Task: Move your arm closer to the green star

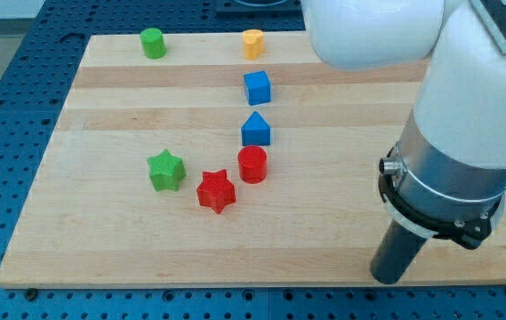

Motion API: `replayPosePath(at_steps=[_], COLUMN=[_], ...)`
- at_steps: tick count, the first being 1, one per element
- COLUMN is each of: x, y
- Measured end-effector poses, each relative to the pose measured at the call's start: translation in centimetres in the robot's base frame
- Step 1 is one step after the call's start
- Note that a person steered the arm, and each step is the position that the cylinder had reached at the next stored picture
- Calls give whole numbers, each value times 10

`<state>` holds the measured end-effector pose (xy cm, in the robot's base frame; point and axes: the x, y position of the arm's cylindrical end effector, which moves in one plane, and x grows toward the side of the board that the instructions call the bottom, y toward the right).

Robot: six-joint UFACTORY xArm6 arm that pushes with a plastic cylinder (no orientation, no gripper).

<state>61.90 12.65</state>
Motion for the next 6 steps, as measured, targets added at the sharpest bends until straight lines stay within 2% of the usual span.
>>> replayPosePath(at_steps=[3, 4, 5, 6], x=[0, 0, 0, -19], y=[-5, -32, -113, -178])
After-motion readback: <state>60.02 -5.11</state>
